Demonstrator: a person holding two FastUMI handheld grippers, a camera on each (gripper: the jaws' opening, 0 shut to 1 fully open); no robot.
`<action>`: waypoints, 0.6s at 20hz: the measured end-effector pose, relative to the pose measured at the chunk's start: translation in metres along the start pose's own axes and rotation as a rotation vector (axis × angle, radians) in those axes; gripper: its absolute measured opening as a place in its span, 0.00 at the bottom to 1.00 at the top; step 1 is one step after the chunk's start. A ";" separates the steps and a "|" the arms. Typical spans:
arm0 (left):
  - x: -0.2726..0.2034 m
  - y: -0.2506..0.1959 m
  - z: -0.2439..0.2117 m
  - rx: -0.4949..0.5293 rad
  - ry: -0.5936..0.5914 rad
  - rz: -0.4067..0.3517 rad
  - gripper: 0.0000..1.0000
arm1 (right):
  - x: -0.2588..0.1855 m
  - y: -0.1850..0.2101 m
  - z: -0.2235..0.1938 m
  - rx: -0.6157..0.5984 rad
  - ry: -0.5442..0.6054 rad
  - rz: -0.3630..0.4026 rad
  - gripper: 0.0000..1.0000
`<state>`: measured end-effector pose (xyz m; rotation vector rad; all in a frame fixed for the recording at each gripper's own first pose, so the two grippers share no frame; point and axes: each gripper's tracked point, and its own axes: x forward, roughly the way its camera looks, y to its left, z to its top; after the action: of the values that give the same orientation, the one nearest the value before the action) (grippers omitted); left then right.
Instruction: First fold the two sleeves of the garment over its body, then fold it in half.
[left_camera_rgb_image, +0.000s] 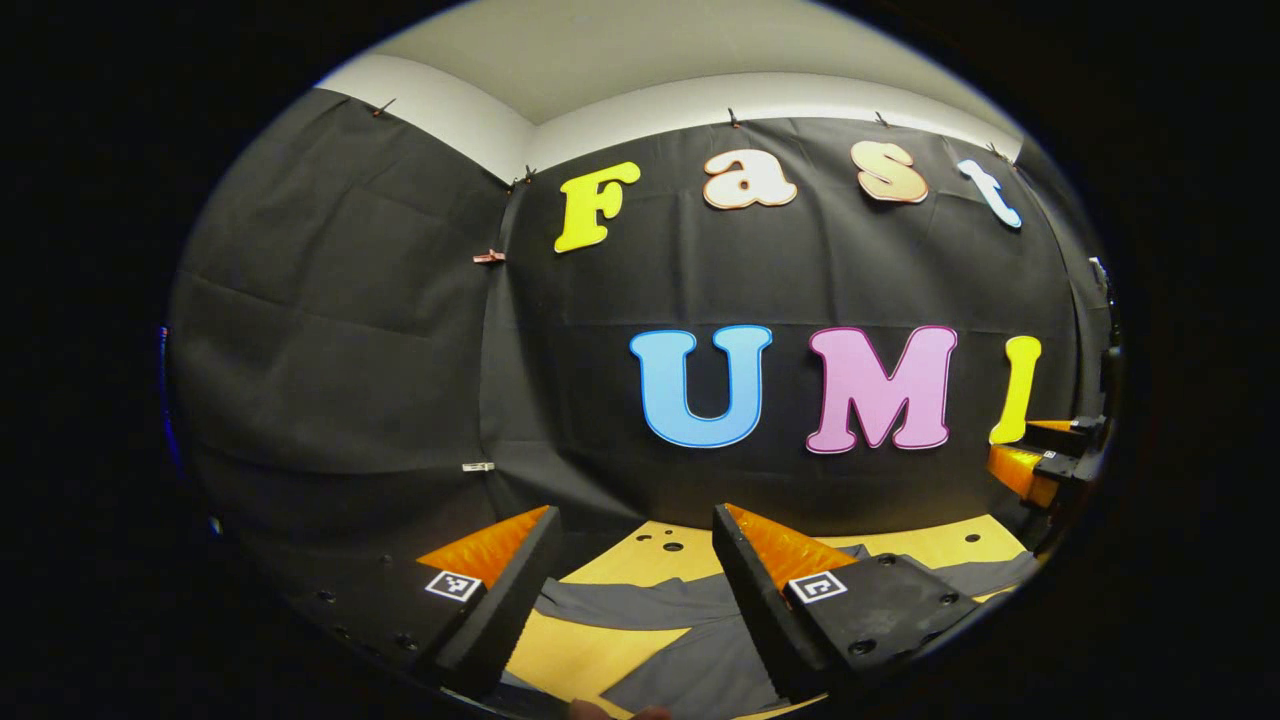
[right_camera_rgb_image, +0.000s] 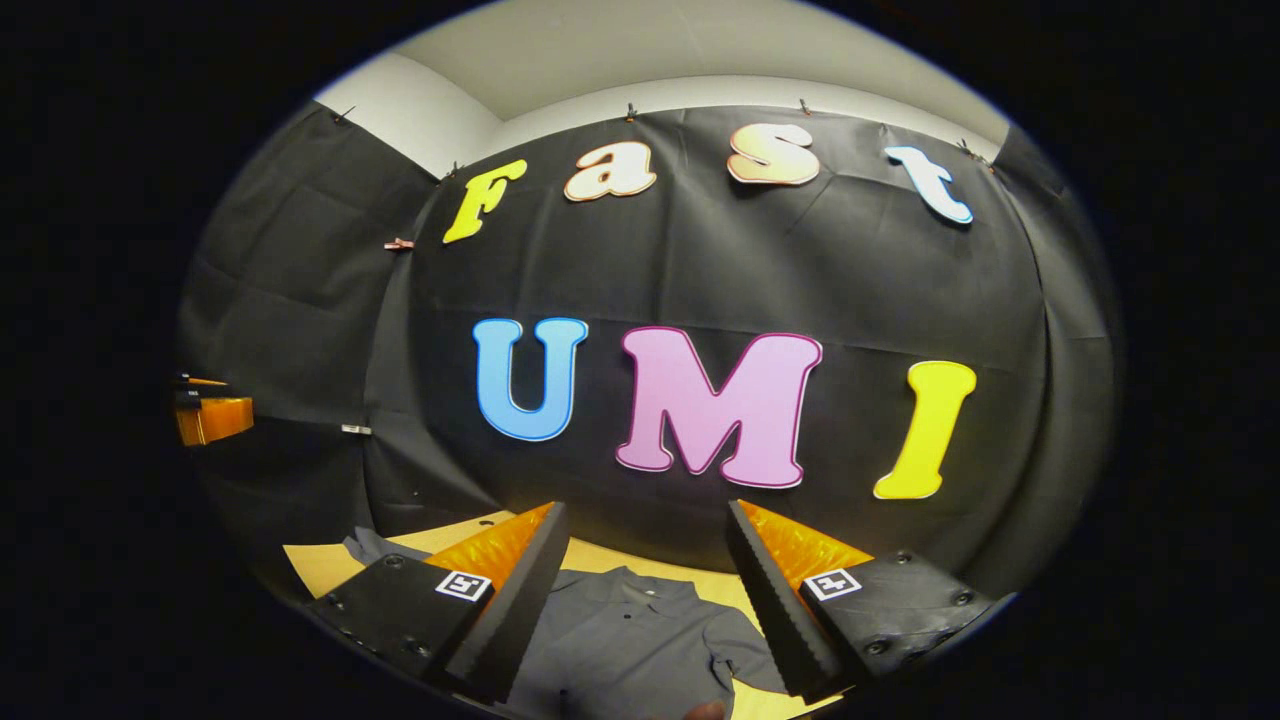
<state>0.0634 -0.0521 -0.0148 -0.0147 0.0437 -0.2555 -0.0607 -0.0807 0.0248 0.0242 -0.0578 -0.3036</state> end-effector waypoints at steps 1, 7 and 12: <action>0.003 -0.003 0.001 -0.002 -0.001 -0.015 0.96 | -0.001 -0.005 0.002 -0.009 -0.004 -0.018 0.97; 0.022 -0.033 -0.012 -0.031 0.032 -0.097 0.96 | -0.014 -0.059 -0.016 0.007 0.066 -0.129 0.98; 0.027 -0.070 -0.024 -0.030 0.034 -0.181 0.95 | -0.049 -0.162 -0.080 -0.019 0.232 -0.289 0.98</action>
<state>0.0709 -0.1266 -0.0382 -0.0441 0.0798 -0.4359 -0.1510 -0.2197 -0.0631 0.0491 0.1805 -0.5884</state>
